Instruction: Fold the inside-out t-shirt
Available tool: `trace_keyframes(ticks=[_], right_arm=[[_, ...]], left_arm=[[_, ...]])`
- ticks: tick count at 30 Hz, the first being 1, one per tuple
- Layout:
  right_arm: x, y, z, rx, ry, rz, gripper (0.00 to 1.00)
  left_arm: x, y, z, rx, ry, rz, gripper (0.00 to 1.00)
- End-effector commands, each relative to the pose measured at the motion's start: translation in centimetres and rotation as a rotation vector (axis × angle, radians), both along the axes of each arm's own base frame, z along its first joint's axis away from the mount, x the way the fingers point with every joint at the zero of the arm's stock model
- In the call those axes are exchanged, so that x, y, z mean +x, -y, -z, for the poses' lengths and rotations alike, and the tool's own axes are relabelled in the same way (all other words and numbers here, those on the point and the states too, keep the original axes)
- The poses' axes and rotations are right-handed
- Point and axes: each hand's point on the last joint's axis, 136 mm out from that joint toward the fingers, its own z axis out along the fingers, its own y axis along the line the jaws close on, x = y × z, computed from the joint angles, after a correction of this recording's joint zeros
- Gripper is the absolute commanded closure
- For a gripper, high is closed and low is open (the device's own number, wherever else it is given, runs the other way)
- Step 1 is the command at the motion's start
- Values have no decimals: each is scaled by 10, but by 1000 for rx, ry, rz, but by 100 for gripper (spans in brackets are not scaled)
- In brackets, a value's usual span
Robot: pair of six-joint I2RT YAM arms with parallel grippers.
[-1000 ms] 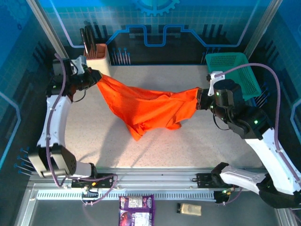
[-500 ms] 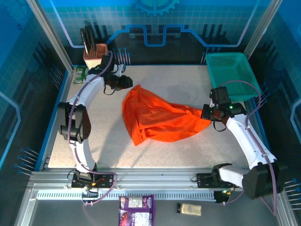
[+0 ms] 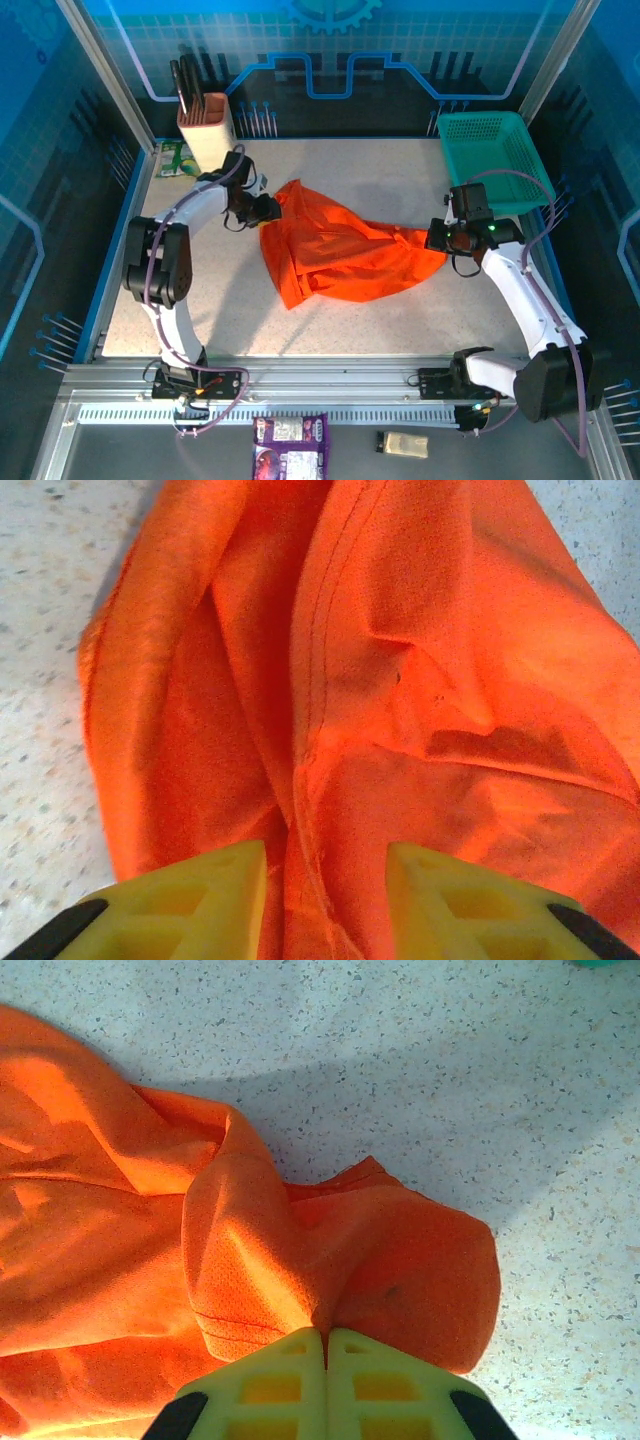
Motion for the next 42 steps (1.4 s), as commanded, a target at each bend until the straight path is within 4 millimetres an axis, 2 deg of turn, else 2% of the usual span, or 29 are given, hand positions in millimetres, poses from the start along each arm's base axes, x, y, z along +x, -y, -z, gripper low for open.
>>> trace_keyframes(ticks=[1,7,16,27,31,33,36,37,39,42], right_arm=[[3,0,-3,13,9,-8,100],[2,-1,-2,22,8,-2,100],[0,1,-6,19,20,3,100],[0,1,-9,21,29,7,100],[0,1,-11,20,34,7,100],[0,1,-13,20,37,11,100],[0,4,-20,14,56,21,100],[1,6,-25,7,71,27,100],[2,11,-43,-17,116,43,100],[4,25,-87,-58,227,80,100]], left_arm=[[14,14,0,-64,-2,15,63],[19,18,14,-72,-47,23,64],[24,24,20,-81,-69,47,69],[11,23,33,-32,-122,91,68],[10,27,32,-44,-125,103,73],[10,28,31,-39,-122,107,82],[12,25,18,-23,-86,102,99],[13,25,6,-24,-57,100,100],[18,24,-24,-37,10,97,100],[24,21,-95,-95,153,86,100]])
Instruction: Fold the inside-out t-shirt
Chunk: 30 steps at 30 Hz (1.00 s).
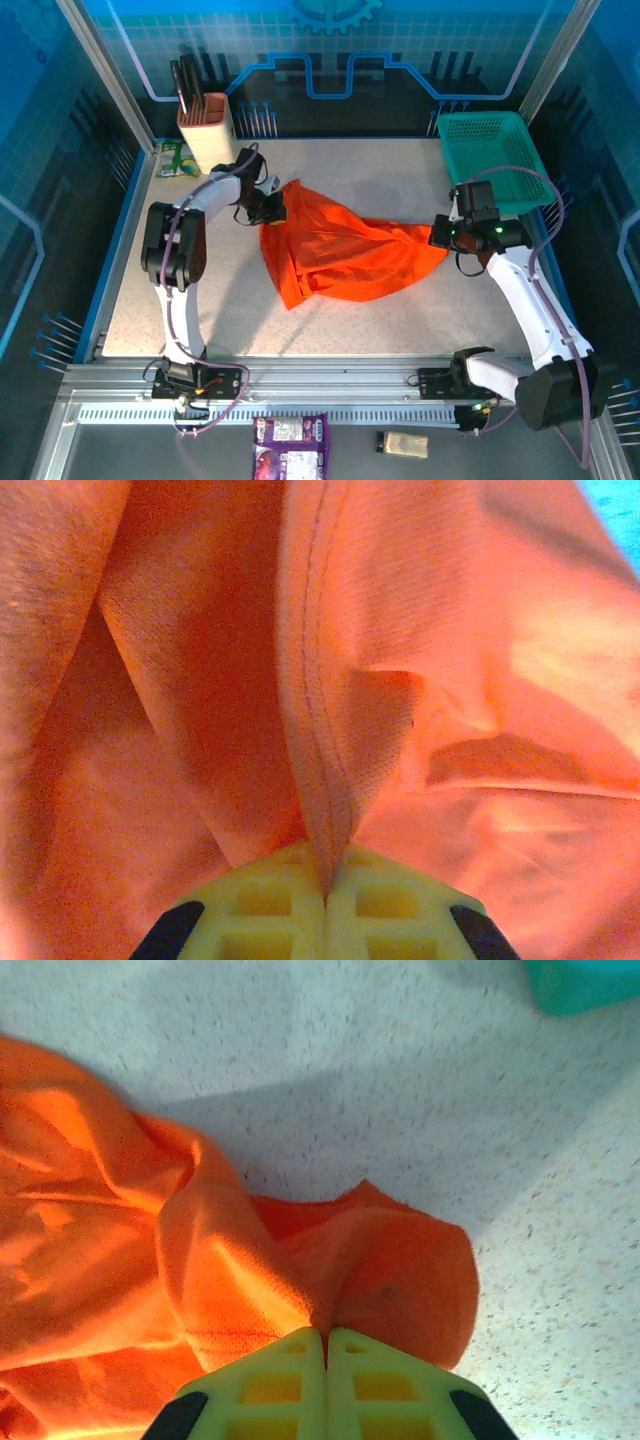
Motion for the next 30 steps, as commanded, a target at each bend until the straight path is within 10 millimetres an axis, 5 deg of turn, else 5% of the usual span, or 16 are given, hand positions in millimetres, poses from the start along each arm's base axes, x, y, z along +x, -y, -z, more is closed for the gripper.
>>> trace_keyframes(ticks=[1,5,8,11,15,17,19,23,26,28,30], right_arm=[[4,24,-74,-53,196,72,100],[-10,48,-167,-124,422,139,100],[-36,63,-246,-176,619,186,100],[-67,71,-317,-199,807,223,100],[-93,67,-371,-146,970,211,100],[-89,59,-374,-93,987,182,100],[-75,51,-360,-56,947,159,100],[-40,33,-308,23,810,100,100],[-25,26,-277,67,744,89,100],[-16,21,-257,90,696,78,100],[-5,9,-233,126,622,31,100]], left_arm=[[13,-2,-129,-103,269,-12,100],[9,-23,-242,-261,530,-62,100],[2,-51,-286,-355,636,-134,100],[-2,-67,-289,-433,638,-183,100],[0,-64,-250,-487,544,-213,100],[1,-60,-237,-550,501,-223,100],[-1,-64,-252,-564,528,-225,100],[-18,-91,-361,-515,767,-206,100],[-32,-95,-413,-452,871,-173,100],[-31,-90,-410,-476,834,-161,100],[-27,-75,-383,-495,757,-139,100]])
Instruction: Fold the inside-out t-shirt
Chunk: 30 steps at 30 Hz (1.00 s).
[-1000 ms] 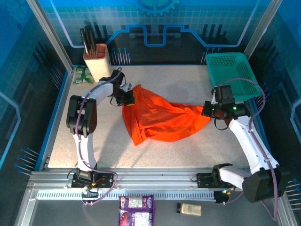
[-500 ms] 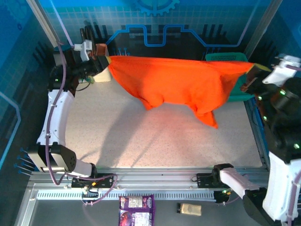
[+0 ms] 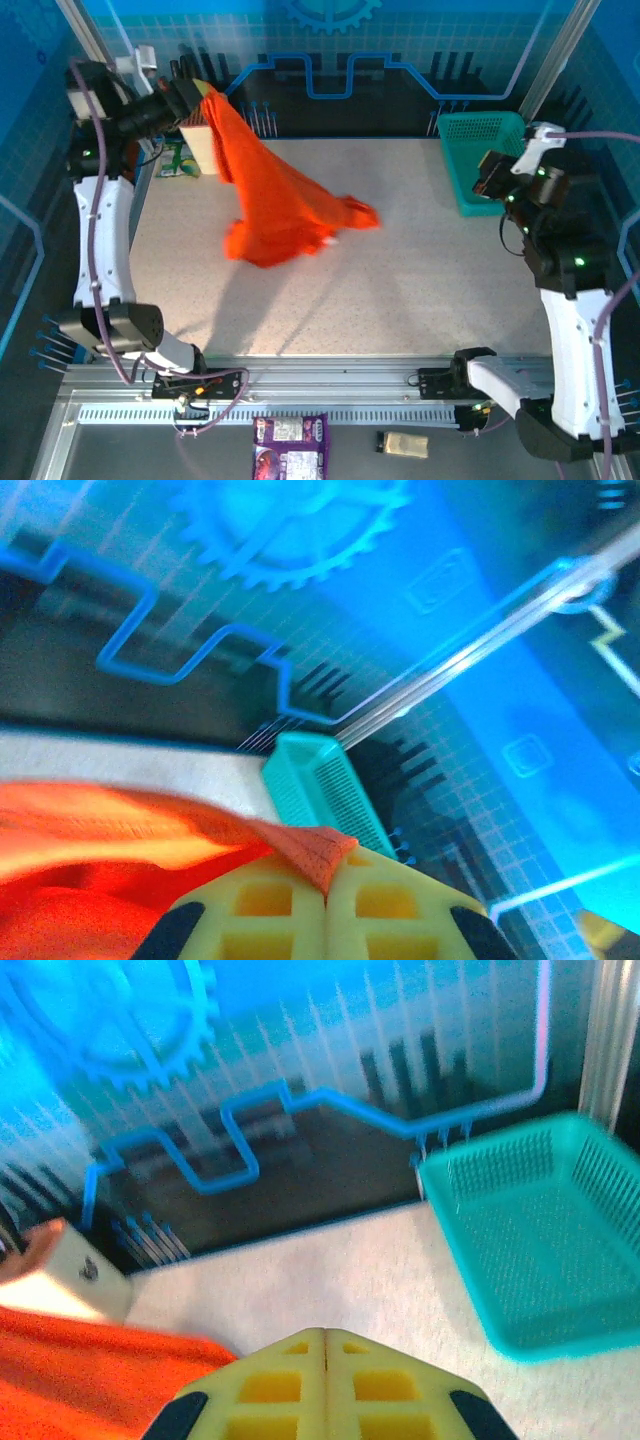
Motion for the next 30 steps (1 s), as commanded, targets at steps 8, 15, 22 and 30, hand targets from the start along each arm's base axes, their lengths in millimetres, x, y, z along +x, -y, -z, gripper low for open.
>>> trace_keyframes(ticks=[8,15,22,30], right_arm=[[16,-47,93,112,-231,-194,100],[13,-50,130,80,-318,-175,100],[13,-49,157,26,-429,-179,98],[16,-73,217,-11,-613,-291,91]], left_arm=[[-17,120,86,61,-202,315,100],[-34,251,143,128,-310,565,100],[-66,322,221,232,-433,711,62],[-64,235,301,477,-578,435,59]])
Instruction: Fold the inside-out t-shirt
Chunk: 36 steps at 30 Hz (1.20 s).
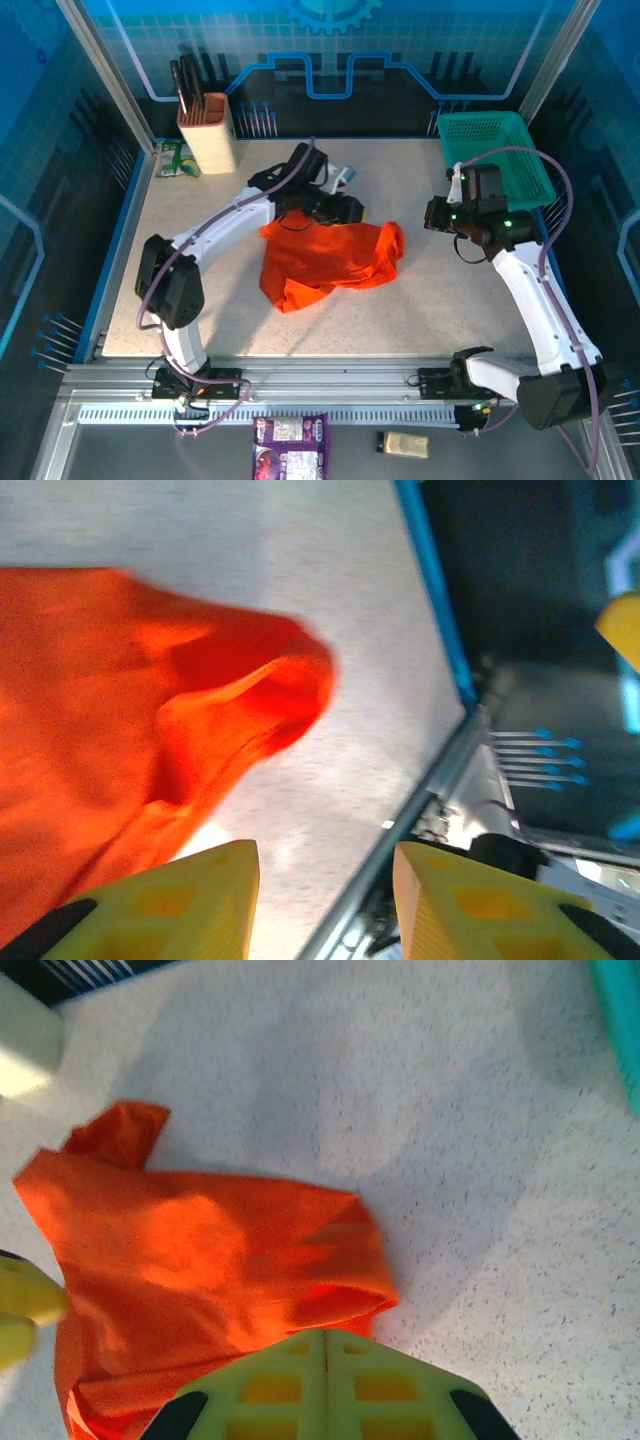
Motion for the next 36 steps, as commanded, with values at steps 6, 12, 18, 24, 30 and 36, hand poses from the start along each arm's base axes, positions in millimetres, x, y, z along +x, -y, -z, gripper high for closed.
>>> trace_keyframes(ticks=[6,12,18,24,30,36], right_arm=[[-10,-57,76,-79,-237,-238,80],[-21,-109,131,-134,-379,-351,67],[-30,-149,172,-172,-477,-399,59],[-37,-189,176,-170,-472,-535,50],[-48,-210,186,-231,-482,-729,40],[-58,-230,185,-277,-467,-975,38]], left_arm=[[-24,-76,78,242,-67,-107,57],[-57,-100,128,348,-172,-115,57],[-88,-112,150,354,-235,-108,59],[-105,-121,159,359,-260,-129,62],[-112,-124,160,339,-255,-151,60],[-114,-135,163,373,-244,-191,73]])
